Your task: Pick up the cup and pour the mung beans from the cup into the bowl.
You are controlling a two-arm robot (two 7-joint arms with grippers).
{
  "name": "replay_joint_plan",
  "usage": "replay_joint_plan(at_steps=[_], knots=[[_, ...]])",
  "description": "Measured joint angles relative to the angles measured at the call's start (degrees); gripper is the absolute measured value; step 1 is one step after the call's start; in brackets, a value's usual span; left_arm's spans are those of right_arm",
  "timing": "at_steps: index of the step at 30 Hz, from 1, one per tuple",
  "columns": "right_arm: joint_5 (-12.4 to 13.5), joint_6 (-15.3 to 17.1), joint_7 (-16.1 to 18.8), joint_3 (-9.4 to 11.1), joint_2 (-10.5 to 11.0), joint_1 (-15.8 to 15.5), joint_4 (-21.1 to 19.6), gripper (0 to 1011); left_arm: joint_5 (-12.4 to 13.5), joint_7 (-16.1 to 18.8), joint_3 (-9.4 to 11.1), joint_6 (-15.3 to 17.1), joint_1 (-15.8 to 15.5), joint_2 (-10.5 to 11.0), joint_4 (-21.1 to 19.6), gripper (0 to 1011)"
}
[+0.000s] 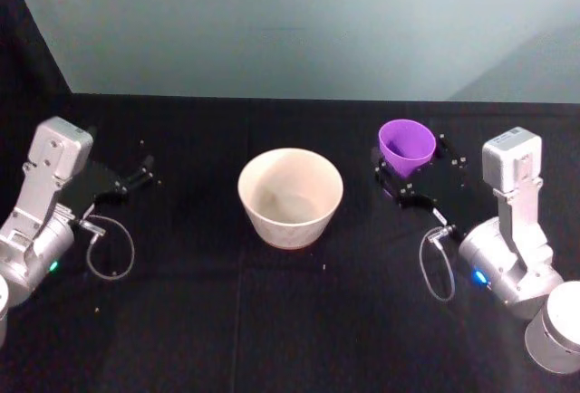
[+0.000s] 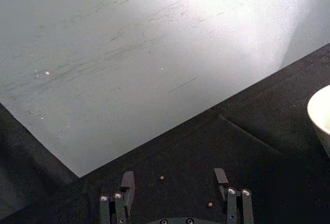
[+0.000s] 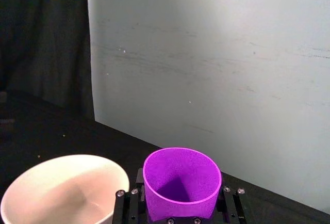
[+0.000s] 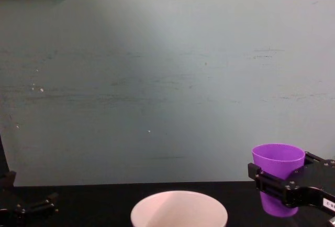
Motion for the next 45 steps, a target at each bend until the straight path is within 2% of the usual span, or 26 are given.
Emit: replay_joint_plan(at_steps=[31,40,45], knots=[[-0.4,0.0,0.1,0.1,-0.2,0.2,0.1,736,0.0,0.0,0.0,0.0,0.0,0.0,0.0,1000],[-5.7,2.3,1.4,-1.2,-0.3,3.8,0.8,735,0.0,0.0,0.0,0.0,0.0,0.0,0.0,1000],[-12.2,3.8,1.7,-3.7,0.2,6.9,1.0,736,0.0,0.0,0.0,0.0,0.0,0.0,0.0,1000]])
